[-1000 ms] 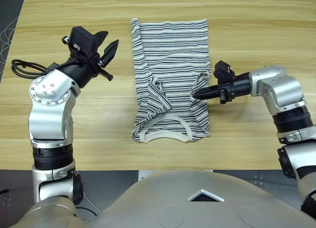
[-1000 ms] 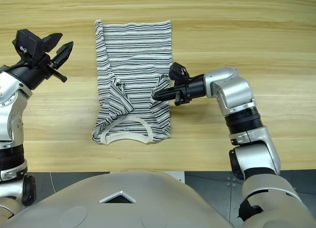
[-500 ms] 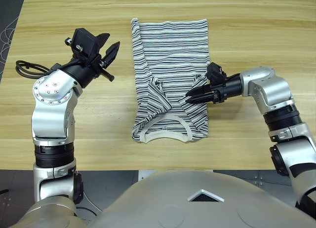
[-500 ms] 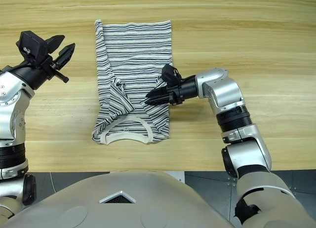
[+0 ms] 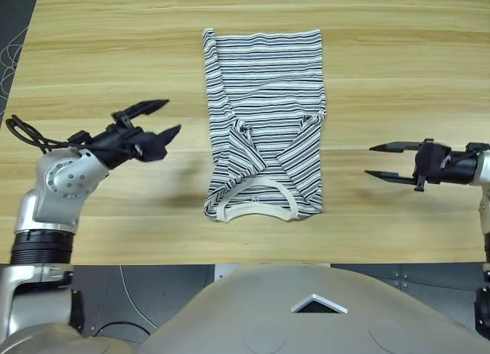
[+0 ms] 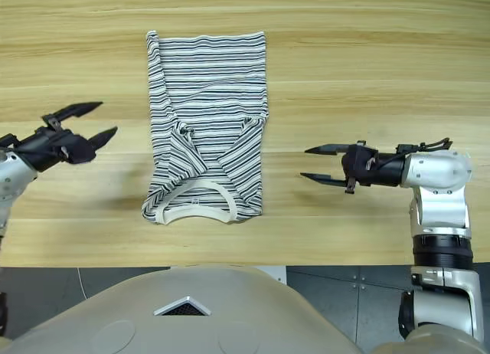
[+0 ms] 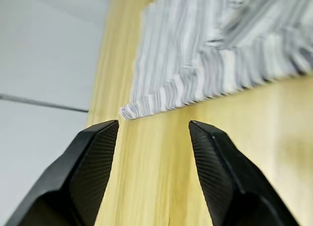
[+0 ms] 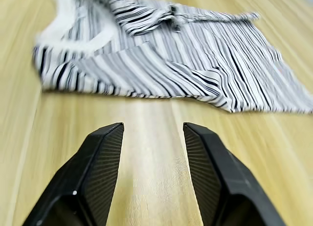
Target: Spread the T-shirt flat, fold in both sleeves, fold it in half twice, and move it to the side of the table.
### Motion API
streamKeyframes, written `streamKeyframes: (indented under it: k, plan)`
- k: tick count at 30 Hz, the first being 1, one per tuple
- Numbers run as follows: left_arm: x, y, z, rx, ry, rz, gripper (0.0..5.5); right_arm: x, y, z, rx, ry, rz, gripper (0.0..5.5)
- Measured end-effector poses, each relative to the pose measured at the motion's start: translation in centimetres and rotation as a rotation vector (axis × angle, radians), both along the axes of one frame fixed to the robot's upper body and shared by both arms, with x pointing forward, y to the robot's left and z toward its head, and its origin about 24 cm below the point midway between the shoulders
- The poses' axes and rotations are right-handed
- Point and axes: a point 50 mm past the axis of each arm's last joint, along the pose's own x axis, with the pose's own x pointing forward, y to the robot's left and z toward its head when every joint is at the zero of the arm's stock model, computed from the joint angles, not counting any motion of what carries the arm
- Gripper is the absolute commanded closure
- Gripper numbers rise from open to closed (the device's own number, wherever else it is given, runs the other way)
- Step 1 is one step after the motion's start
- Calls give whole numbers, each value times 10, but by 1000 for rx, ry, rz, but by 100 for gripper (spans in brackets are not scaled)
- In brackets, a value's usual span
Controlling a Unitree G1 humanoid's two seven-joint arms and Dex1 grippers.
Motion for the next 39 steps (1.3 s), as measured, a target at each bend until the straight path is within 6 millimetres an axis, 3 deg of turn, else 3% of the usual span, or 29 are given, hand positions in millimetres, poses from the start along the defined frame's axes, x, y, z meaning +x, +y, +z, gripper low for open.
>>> streamKeyframes:
  k: [4, 9, 11, 20, 32, 35, 39]
  plan:
    - [-28, 26, 4, 291, 92, -223, 280, -21, 9, -14, -202, -235, 278, 326]
    - [-53, 6, -16, 191, 184, -354, 200, -25, 32, -31, -202, -412, 465, 240]
    - [-59, -5, -29, 143, 214, -386, 182, -24, 42, -34, -159, -484, 506, 237]
    - [-63, -44, -52, -69, 164, -445, 182, -20, 62, -43, -79, -611, 618, 237]
    - [-57, -63, -61, -127, 131, -484, 182, -12, 82, -48, -27, -663, 663, 237]
    - [-57, -64, -62, -132, 138, -490, 234, -11, 87, -50, -10, -667, 666, 237]
    - [-60, -66, -66, -133, 161, -500, 311, -15, 93, -55, 12, -651, 680, 325]
